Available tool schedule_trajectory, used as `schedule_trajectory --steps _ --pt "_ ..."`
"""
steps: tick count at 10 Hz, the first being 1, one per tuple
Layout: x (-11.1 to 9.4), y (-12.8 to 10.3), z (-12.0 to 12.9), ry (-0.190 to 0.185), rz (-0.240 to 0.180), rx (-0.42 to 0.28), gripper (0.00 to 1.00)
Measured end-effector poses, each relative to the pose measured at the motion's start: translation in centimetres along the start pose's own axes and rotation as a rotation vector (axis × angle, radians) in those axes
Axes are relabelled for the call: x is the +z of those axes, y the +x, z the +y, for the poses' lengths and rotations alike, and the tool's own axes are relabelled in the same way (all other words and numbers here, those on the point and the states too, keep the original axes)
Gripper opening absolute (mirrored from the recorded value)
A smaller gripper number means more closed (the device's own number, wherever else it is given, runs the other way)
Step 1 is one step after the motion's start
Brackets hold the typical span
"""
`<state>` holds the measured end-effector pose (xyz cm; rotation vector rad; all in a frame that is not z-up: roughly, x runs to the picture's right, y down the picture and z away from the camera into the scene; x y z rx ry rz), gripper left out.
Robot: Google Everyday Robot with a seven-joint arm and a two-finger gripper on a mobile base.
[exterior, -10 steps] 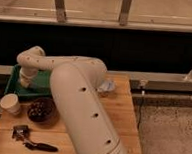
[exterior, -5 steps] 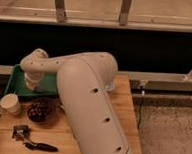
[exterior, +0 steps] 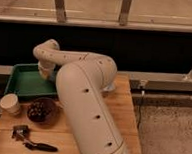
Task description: Wipe tray with sponge
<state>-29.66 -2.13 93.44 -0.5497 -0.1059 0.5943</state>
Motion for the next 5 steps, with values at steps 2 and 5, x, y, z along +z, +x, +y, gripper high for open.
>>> schedule_trajectory --steps 2,5 --pt "1.0 -1.0 -2.1 0.003 0.009 0.016 0.00" --pt "1.3 -3.7 -1.5 -0.012 -0.017 -0.038 0.00"
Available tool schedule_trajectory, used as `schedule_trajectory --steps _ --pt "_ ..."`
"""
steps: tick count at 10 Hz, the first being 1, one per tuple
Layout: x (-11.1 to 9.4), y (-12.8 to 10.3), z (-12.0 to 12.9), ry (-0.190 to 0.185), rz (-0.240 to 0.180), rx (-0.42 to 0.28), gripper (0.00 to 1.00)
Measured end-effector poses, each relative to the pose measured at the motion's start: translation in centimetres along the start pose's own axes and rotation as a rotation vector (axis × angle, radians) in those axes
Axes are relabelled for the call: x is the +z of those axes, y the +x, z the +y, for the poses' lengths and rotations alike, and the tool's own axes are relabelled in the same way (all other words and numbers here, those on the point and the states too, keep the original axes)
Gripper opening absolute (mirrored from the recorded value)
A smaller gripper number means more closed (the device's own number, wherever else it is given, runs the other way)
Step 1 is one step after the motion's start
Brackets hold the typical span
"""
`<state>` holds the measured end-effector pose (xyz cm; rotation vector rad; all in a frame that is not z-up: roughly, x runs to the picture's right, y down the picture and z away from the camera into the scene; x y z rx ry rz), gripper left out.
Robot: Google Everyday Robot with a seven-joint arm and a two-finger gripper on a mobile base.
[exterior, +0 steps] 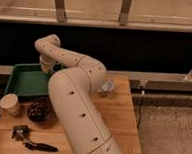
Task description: Wipe tray with sponge
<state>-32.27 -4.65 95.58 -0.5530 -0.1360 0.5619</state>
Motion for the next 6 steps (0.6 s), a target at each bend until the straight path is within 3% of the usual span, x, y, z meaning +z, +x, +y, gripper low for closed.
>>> schedule_trajectory --steps 2,6 --pt "-0.3 -1.3 2.2 -0.015 -0.019 -0.054 0.00" --pt "-1.2 -1.5 10.9 -0.060 -0.053 -0.141 0.00"
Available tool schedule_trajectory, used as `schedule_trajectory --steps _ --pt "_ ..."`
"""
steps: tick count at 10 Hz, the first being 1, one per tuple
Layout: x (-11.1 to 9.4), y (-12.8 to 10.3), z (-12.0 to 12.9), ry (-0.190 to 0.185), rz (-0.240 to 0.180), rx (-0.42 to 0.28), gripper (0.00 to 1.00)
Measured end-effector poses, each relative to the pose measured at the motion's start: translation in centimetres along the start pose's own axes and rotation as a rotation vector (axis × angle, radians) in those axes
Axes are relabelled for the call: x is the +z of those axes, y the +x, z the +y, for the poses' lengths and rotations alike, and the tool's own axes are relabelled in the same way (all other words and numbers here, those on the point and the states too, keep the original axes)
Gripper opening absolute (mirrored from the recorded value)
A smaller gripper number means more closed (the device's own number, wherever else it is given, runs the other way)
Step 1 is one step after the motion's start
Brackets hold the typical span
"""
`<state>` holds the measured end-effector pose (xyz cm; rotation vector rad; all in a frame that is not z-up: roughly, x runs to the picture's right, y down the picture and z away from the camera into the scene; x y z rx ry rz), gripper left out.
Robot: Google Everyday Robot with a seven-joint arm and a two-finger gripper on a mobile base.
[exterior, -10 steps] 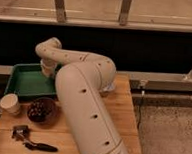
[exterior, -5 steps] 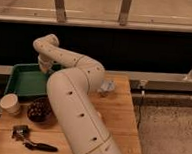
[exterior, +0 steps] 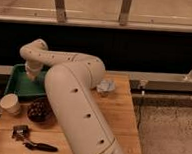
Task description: Wipe tray with sponge
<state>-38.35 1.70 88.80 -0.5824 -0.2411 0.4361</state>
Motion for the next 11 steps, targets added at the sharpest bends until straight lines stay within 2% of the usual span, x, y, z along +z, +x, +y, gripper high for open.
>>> schedule_trajectory --steps 2,5,6,8,9,11 --pt "-0.6 1.8 2.2 0.000 0.001 0.020 0.00" --pt "-1.6 4.4 1.7 0.028 0.013 0.076 0.00" --pt "-1.8 5.0 0.7 0.039 0.013 0.093 0.00" --pt "-2.2 6.0 -3.2 0.071 0.011 0.119 0.00" --pt "-2.3 5.8 -4.8 0.081 0.007 0.122 0.00" --pt "-2.1 3.6 -7.2 0.091 -0.015 0.100 0.00"
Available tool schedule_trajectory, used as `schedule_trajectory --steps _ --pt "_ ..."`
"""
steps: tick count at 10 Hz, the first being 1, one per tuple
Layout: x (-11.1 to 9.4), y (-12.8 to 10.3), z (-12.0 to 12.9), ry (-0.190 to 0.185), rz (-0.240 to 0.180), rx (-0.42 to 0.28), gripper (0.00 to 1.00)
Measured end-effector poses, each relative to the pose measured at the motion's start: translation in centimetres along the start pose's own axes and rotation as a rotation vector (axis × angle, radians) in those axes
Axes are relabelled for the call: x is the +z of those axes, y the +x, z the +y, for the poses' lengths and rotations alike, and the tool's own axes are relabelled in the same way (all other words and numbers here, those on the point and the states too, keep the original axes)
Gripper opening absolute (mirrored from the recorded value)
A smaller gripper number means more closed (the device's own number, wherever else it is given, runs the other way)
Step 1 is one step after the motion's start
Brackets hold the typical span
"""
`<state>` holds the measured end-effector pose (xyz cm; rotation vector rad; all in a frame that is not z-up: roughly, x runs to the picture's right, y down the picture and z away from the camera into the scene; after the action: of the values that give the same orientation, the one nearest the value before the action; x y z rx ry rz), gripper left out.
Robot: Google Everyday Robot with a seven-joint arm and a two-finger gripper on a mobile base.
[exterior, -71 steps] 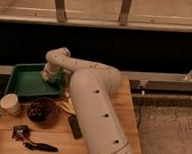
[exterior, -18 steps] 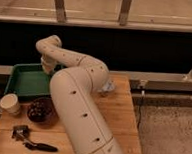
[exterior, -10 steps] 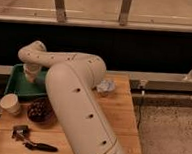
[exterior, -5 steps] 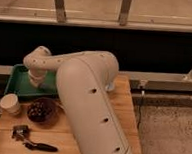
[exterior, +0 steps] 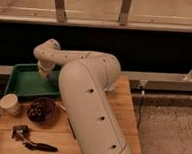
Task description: Wipe tray with sponge
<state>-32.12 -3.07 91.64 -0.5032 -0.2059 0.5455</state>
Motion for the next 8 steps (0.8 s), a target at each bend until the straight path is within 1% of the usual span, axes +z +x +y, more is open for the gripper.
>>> schedule_trajectory --steps 1,2,3,4,5,6,7,8 --pt "0.4 -1.2 -0.1 -0.004 -0.006 -0.020 0.00" --pt "0.9 -3.0 0.6 -0.019 -0.020 -0.051 0.00" --pt "1.0 -3.5 1.1 -0.025 -0.026 -0.069 0.00" --pt "0.8 -3.8 2.2 -0.034 -0.031 -0.088 0.00" --pt "0.4 -3.7 3.7 -0.038 -0.034 -0.103 0.00" --pt "-0.3 -3.6 6.0 -0.045 -0.038 -0.115 0.00" --pt "-1.3 -2.7 7.8 -0.039 -0.036 -0.120 0.00" --pt "-2.4 -1.5 8.8 -0.025 -0.032 -0.117 0.00"
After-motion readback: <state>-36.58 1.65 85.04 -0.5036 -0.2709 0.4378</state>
